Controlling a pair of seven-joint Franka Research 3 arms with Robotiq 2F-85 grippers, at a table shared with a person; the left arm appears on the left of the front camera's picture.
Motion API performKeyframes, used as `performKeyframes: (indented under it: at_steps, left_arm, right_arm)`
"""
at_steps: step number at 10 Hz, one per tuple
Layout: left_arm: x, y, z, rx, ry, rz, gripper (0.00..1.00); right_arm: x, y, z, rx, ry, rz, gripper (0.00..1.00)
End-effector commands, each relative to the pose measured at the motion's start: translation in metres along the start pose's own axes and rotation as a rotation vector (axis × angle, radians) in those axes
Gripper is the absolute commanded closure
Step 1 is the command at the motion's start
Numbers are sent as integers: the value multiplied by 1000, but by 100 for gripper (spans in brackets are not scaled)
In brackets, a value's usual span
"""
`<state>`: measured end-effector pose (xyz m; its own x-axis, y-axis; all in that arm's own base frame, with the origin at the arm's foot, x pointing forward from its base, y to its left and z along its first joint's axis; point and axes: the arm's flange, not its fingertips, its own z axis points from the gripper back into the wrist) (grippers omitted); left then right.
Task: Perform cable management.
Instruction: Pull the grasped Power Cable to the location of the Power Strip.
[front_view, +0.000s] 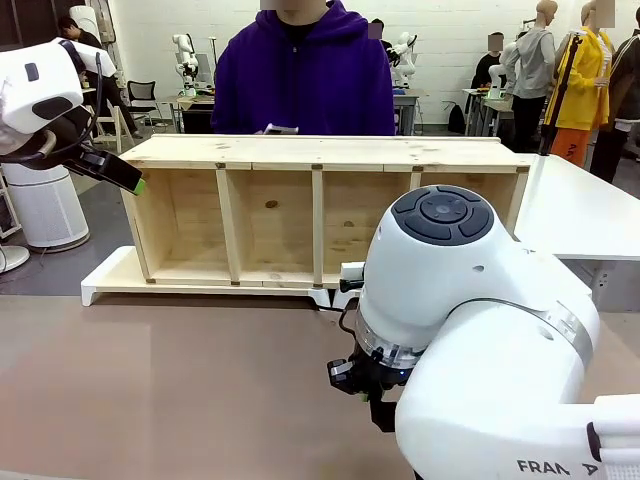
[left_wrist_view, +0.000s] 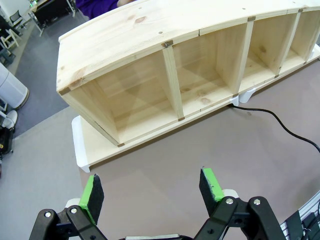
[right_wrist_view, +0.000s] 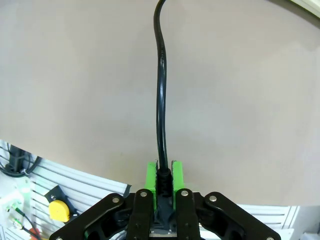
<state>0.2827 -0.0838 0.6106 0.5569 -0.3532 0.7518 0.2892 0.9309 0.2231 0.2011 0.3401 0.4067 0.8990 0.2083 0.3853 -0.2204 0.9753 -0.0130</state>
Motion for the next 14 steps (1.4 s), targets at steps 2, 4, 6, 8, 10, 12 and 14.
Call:
performKeyframes:
  at_steps: [2, 4, 6, 8, 10, 12, 14]
  left_arm:
    - [2, 1, -2, 5, -13, -13, 0]
    - [2, 1, -2, 5, -13, -13, 0]
    - [2, 1, -2, 5, -13, -13, 0]
    - [2, 1, -2, 5, -13, -13, 0]
    - [2, 1, -2, 5, -13, -13, 0]
    - [2, 1, -2, 5, -13, -13, 0]
    - [2, 1, -2, 5, -13, -13, 0]
  right_arm:
    - [1, -1, -1, 9, 14, 7, 85]
    - [0, 0, 0, 0, 0, 0, 85]
    - [-13, -65, 15, -9, 11, -145, 85]
    - [-17, -112, 32, -20, -8, -266, 85]
    - [-16, -149, 42, -21, -13, -345, 85]
    - [-13, -182, 52, -33, -28, -429, 85]
    - [-8, -224, 63, -47, -52, -543, 85]
